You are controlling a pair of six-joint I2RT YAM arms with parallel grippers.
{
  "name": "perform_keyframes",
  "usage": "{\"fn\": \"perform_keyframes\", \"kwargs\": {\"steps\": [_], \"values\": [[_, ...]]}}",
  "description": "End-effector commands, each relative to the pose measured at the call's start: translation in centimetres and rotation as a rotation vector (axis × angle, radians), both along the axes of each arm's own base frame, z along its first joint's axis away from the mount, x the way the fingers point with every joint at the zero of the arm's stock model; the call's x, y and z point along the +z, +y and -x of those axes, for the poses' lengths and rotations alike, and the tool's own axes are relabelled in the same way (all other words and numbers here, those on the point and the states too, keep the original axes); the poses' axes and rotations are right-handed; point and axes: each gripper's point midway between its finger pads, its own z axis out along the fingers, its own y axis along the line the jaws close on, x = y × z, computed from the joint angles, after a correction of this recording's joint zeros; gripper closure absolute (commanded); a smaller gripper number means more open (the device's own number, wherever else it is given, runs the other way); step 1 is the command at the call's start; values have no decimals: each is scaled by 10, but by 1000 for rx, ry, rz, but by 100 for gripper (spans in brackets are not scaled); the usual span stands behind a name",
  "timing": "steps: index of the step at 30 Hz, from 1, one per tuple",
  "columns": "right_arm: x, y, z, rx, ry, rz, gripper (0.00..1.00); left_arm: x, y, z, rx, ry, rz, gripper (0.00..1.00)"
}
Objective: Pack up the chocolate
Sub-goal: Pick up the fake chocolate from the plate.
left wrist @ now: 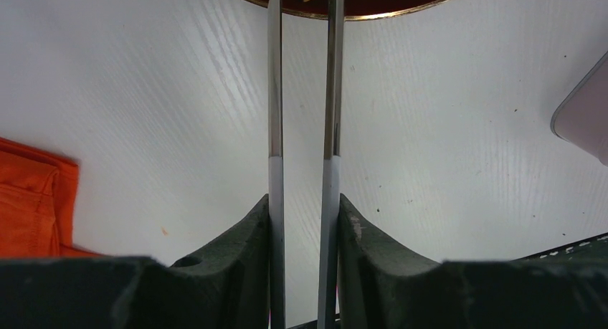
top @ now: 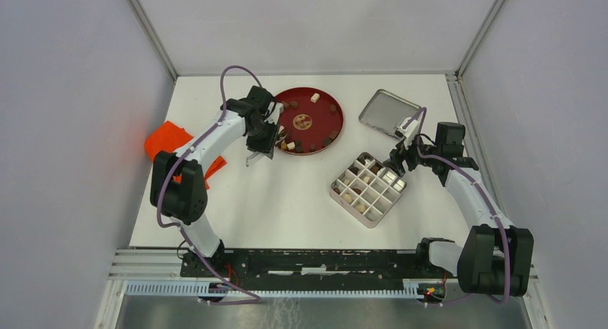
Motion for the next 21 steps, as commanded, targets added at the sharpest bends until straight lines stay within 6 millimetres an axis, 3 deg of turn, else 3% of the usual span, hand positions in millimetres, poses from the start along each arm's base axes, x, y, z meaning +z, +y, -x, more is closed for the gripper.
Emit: {"fn": "perform_keyframes", "kwargs": {"steps": [1,6,9,11,15,21], "values": [[21,2,-9,23,-65,-7,23,12,-6,-3,-6,-35,9,69],[22,2,-9,27,-67,-6,23,-3,2,-6,6,2,-57,65],[22,2,-8,29,-68,-5,23,-3,2,-11,11,-10,-67,67],[22,2,-8,28,-68,-4,23,2,0,-15,11,-25,-60,74],[22,2,-8,30,-68,-3,23,12,-4,-24,15,-57,-39,98],[22,2,-8,31,-70,-1,23,34,-16,-34,17,-129,42,98]]}}
